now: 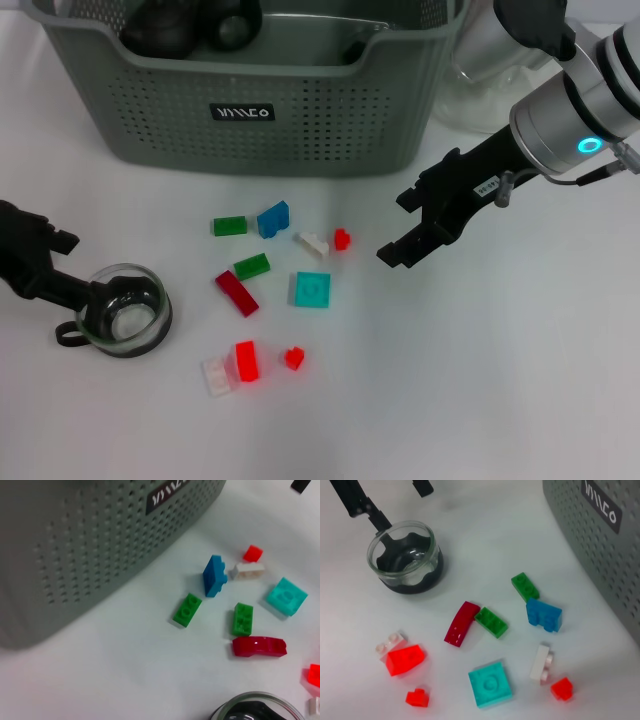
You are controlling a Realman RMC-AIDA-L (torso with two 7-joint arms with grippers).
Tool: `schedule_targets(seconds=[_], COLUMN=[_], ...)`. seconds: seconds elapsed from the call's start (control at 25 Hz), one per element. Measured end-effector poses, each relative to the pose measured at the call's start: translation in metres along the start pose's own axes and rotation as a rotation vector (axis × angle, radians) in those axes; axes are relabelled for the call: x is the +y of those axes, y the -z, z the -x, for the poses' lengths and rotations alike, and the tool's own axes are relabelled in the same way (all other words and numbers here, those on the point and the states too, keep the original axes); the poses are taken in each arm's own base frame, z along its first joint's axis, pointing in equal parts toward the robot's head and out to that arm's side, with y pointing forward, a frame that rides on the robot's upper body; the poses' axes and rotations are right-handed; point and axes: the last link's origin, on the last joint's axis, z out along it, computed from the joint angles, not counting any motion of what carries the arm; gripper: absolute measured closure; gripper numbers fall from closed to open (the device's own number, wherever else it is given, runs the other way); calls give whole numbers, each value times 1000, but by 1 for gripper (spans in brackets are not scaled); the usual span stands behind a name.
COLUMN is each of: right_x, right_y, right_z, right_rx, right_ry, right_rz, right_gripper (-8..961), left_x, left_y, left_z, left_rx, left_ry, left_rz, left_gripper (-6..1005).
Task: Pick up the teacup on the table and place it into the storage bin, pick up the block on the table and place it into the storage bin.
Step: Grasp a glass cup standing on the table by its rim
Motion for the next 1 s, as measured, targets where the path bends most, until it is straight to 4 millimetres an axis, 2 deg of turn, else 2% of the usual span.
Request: schedule_targets(seconds=[0.6,1.0], right_x=[0,0], right_y=[-1,-1], right_z=[-6,-6], right_rx=[0,-1], right_ry=[-14,-14], right_rz=[3,-1], right_gripper=[67,67], left_x=[2,4], left_y=[-24,-32], left_z=[-20,-23], left_rx=[-116,-144], left_ry=[-26,-40], left_rz=[-48,-54], left_gripper=[175,178])
